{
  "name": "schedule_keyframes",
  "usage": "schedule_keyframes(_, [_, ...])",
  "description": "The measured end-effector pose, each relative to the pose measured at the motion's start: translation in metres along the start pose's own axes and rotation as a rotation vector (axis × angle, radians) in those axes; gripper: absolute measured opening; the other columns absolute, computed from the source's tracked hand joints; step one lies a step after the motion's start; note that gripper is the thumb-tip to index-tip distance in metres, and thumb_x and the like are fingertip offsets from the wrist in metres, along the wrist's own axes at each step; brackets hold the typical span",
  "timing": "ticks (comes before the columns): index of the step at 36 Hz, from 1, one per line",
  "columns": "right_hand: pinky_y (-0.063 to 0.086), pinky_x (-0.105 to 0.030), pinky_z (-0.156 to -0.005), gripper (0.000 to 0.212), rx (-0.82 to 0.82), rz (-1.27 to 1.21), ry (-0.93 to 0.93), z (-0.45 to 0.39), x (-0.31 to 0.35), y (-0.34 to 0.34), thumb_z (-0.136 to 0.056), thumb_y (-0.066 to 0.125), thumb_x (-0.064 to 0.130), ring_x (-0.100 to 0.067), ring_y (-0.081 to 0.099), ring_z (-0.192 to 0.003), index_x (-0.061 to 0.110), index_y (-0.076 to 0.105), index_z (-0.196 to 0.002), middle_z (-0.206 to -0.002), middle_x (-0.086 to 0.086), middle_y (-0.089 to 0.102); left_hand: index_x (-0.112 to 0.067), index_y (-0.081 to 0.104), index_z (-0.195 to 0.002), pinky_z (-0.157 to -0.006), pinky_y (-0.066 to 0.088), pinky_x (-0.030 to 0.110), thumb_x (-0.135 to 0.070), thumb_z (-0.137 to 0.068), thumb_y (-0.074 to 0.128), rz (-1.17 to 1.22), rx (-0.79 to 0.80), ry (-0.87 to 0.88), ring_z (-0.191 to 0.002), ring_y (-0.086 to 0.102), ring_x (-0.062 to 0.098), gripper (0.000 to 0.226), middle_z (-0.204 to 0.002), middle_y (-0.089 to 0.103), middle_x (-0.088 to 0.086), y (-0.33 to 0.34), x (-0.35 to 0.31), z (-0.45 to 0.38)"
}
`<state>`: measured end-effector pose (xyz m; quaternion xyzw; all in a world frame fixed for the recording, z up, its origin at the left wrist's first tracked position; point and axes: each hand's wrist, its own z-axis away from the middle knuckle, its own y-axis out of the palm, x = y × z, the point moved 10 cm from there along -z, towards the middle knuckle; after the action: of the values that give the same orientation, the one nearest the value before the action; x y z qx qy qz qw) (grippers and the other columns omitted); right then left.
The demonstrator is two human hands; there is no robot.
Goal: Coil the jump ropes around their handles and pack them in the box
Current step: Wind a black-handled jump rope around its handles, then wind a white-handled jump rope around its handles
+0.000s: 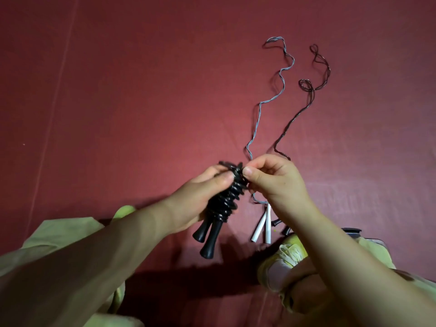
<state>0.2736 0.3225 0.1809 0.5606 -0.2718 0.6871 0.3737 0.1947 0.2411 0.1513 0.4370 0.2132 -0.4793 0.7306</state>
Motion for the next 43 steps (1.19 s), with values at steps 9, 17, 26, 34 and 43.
schedule_keyframes(9, [0.042, -0.022, -0.049, 0.020, -0.027, -0.134, 0.119, -0.002, -0.009, -0.003, -0.082, 0.060, 0.028, -0.011, 0.044, -0.046, 0.008, 0.060, -0.083, -0.056, 0.006, 0.049, -0.020, 0.056, -0.106, -0.067, 0.052, 0.032, -0.038, -0.073, 0.056, -0.091, 0.008, -0.020, -0.071, 0.064, 0.020, 0.038, -0.092, 0.068, 0.005, 0.002, 0.004, -0.003])
schedule_keyframes(17, [0.043, -0.020, -0.051, 0.016, 0.114, 0.227, 0.149, 0.008, 0.007, 0.003, -0.089, 0.067, 0.022, -0.003, 0.051, -0.051, 0.009, 0.065, -0.080, -0.055, 0.011, 0.055, -0.014, 0.050, -0.110, -0.069, 0.052, 0.036, -0.042, -0.065, 0.072, -0.253, -0.005, 0.046, -0.075, 0.063, 0.018, 0.057, -0.101, 0.063, 0.014, 0.012, -0.007, 0.002])
schedule_keyframes(26, [0.045, -0.027, -0.067, 0.015, -0.129, 0.098, 0.055, 0.042, 0.066, -0.051, -0.096, 0.056, 0.030, -0.010, 0.050, -0.070, 0.016, 0.059, -0.089, -0.070, 0.008, 0.054, -0.011, 0.051, -0.102, -0.052, 0.049, 0.024, -0.026, -0.085, 0.060, -0.144, -0.123, 0.205, -0.059, 0.061, 0.013, 0.024, -0.083, 0.061, 0.007, 0.058, -0.042, 0.008])
schedule_keyframes(34, [0.046, -0.043, -0.099, 0.047, -0.323, -0.099, 0.155, 0.106, 0.058, -0.155, -0.083, 0.040, 0.065, -0.018, 0.057, -0.115, 0.039, 0.055, -0.119, -0.128, 0.008, 0.056, -0.019, 0.052, -0.109, -0.082, 0.046, 0.028, -0.049, -0.091, 0.056, -0.225, -0.200, 0.332, -0.086, 0.059, 0.010, 0.035, -0.095, 0.062, -0.004, 0.162, -0.065, -0.039])
schedule_keyframes(43, [0.051, -0.049, -0.093, 0.061, -0.698, -0.429, 0.055, 0.182, -0.007, -0.269, -0.083, 0.048, 0.060, -0.028, 0.065, -0.109, 0.017, 0.059, -0.125, -0.119, -0.012, 0.068, -0.029, 0.046, -0.132, -0.114, 0.022, 0.031, -0.056, -0.096, 0.031, -0.961, 0.075, 0.184, -0.137, 0.032, 0.022, 0.047, -0.142, 0.044, 0.001, 0.326, 0.020, -0.099])
